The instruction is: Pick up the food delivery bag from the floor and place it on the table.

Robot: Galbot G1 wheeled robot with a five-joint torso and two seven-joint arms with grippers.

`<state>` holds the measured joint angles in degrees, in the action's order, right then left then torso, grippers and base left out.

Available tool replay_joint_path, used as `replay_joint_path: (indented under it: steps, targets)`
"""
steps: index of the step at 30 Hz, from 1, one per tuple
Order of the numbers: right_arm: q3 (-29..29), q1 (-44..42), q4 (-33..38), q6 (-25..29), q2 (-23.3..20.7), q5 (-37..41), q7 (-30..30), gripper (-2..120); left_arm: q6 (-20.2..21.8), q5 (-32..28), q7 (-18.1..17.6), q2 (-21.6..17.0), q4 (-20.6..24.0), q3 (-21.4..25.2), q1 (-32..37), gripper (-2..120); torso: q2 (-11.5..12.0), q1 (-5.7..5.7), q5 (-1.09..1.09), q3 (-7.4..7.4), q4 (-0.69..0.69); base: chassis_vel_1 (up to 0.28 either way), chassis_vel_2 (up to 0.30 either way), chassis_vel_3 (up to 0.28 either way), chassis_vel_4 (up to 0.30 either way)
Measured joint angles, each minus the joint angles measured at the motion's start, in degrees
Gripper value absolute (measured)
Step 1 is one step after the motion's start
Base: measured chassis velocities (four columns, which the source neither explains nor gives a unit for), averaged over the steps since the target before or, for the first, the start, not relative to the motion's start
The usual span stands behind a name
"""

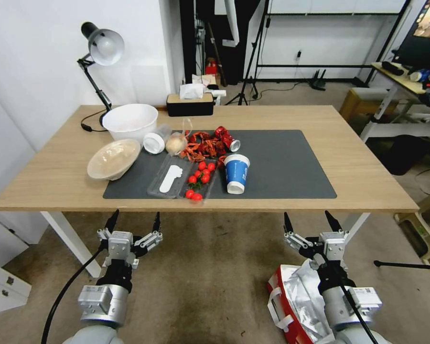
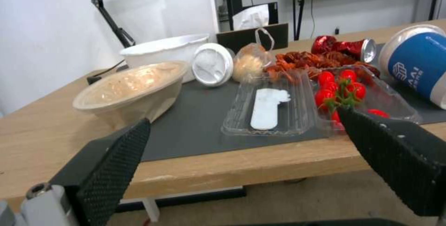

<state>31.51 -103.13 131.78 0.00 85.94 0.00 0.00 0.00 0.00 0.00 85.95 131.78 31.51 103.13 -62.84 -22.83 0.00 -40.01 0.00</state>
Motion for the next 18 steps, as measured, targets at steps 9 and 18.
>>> replay_joint_path:
  steps: [9, 18]
  targets:
    - [0.0, 0.0, 0.0, 0.0, 0.0, 0.0, 0.0, 100, 0.0, 0.0, 0.0, 0.0, 0.0, 0.0, 0.0, 100, 0.0, 0.00, 0.00, 0.00, 0.00, 0.000, 0.000, 0.000, 0.000]
    - [-3.3, 0.5, -2.1, -3.8, -1.6, 2.6, 3.6, 100, 0.0, -0.2, -0.2, -0.1, 0.0, -0.1, -0.1, 100, 0.0, 0.00, 0.05, 0.00, 0.02, 0.000, 0.000, 0.000, 0.000]
